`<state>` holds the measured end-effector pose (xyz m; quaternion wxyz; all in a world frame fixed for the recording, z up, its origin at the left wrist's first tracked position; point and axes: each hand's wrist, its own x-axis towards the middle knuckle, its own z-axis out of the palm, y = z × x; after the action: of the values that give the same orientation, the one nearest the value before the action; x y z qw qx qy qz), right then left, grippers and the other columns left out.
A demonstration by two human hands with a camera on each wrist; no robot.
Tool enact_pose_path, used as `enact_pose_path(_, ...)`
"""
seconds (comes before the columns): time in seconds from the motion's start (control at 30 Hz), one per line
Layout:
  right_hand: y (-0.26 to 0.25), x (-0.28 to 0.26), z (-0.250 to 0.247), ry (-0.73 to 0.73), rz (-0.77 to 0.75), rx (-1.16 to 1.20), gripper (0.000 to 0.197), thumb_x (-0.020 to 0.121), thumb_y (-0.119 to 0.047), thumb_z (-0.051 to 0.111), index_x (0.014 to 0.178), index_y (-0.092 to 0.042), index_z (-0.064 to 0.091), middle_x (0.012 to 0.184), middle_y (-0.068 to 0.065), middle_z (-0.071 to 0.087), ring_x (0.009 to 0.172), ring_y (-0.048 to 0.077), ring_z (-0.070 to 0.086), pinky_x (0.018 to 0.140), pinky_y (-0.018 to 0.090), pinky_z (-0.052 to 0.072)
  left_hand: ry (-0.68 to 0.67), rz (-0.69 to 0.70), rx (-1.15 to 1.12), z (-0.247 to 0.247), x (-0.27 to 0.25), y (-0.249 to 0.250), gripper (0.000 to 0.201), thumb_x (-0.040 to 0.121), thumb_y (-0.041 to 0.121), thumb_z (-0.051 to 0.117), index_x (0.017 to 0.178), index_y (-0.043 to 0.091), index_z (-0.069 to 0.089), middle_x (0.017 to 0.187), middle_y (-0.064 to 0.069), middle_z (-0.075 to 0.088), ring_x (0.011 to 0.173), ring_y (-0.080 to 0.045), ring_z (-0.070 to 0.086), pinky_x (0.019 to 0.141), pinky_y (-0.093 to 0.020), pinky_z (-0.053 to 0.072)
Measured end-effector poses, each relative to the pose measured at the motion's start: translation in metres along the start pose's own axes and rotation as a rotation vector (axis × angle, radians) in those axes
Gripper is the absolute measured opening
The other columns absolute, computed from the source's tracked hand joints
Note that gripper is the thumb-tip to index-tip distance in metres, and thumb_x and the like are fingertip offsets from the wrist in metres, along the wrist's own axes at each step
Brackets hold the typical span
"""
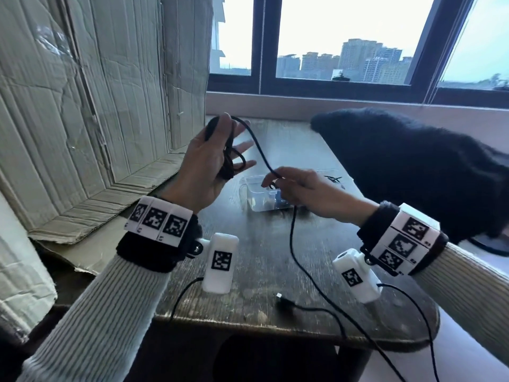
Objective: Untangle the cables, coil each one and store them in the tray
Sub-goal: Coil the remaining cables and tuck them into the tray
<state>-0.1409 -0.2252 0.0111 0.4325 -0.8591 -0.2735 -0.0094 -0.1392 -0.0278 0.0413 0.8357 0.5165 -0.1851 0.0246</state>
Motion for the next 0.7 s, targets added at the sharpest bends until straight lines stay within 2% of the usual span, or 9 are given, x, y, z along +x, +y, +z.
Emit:
enact_pose_path(0.07,-0.001,-0.002,0.001,-0.053,0.016,0.027,0.028,0.103,-0.015,0.039,0.115,-0.022,0.062,0.067,0.005,0.03,0.057,0.01,0.032,0.058,0.021,0.031,0.002,0.015,-0.057,0.001,0.001,0.002,0.027,0.101,0.033,0.038,0.085,0.015,0.051,0.115,-0.007,0.069,0.106,-0.031,0.066,0.087,-0.053,0.053)
enact_pose_path(0.13,-0.003,-0.002,0.001,-0.098,0.046,0.013,0.03,0.103,-0.017,0.038,0.121,-0.025,0.061,0.069,0.007,0.028,0.061,0.018,0.031,0.059,0.027,0.034,0.038,0.018,-0.165,0.003,0.002,0.001,0.025,0.1,0.034,0.039,0.087,0.015,0.049,0.088,-0.002,0.07,0.086,-0.025,0.072,0.079,-0.053,0.056)
enact_pose_path(0.23,-0.011,0.001,-0.002,-0.167,0.131,0.016,0.028,0.103,-0.027,0.039,0.116,-0.023,0.064,0.061,-0.007,0.029,0.057,0.014,0.033,0.059,0.031,0.049,0.128,0.067,-0.16,0.005,0.009,0.001,0.024,0.1,0.036,0.04,0.086,0.017,0.046,0.067,0.006,0.054,0.051,-0.008,0.053,0.055,-0.033,0.054)
enact_pose_path(0.3,-0.016,0.004,-0.007,-0.11,0.169,0.006,0.029,0.101,-0.032,0.043,0.103,-0.018,0.068,0.058,-0.01,0.034,0.056,0.02,0.032,0.061,0.037,0.046,0.201,0.153,0.004,0.0,0.017,0.003,0.024,0.1,0.035,0.042,0.084,0.017,0.044,0.065,0.006,0.051,0.043,-0.007,0.042,0.043,-0.021,0.04)
enact_pose_path(0.4,-0.025,0.006,-0.022,0.019,0.137,-0.159,0.024,0.098,-0.024,0.05,0.093,-0.011,0.07,0.062,-0.01,0.05,0.059,0.015,0.042,0.059,0.031,0.043,0.254,0.378,0.515,-0.016,0.03,0.005,0.029,0.099,0.037,0.045,0.088,0.01,0.048,0.063,0.002,0.055,0.036,-0.006,0.042,0.035,-0.019,0.034)
enact_pose_path(0.47,-0.029,0.006,-0.032,0.068,0.092,-0.213,0.022,0.098,-0.02,0.051,0.09,-0.01,0.07,0.067,-0.015,0.06,0.055,0.007,0.043,0.053,0.02,0.039,0.206,0.461,0.843,-0.025,0.035,0.002,0.035,0.099,0.04,0.042,0.09,0.007,0.05,0.062,0.003,0.057,0.035,-0.002,0.046,0.037,-0.018,0.038)
enact_pose_path(0.53,-0.035,0.007,-0.037,0.099,0.035,-0.226,0.021,0.097,-0.014,0.053,0.093,-0.005,0.071,0.073,-0.016,0.065,0.047,-0.002,0.046,0.049,0.008,0.035,0.14,0.466,1.103,-0.027,0.038,-0.002,0.039,0.1,0.043,0.035,0.087,0.011,0.051,0.06,0.007,0.057,0.037,0.002,0.05,0.043,-0.012,0.038)
enact_pose_path(0.63,-0.045,0.01,-0.036,0.113,-0.053,-0.243,0.019,0.096,-0.007,0.053,0.095,0.001,0.071,0.047,-0.025,0.056,0.037,-0.005,0.047,0.042,0.006,0.035,0.063,0.456,1.457,-0.021,0.039,-0.011,0.051,0.101,0.046,0.023,0.075,0.014,0.054,0.055,0.012,0.05,0.045,-0.002,0.048,0.051,-0.019,0.04)
enact_pose_path(0.7,-0.053,0.015,-0.035,0.118,-0.108,-0.262,0.016,0.095,-0.007,0.056,0.098,-0.004,0.072,0.046,-0.026,0.057,0.041,-0.007,0.051,0.047,0.007,0.04,-0.046,0.36,1.555,-0.018,0.041,-0.017,0.065,0.101,0.048,0.017,0.066,0.015,0.06,0.054,0.01,0.054,0.049,-0.003,0.049,0.07,-0.029,0.047)
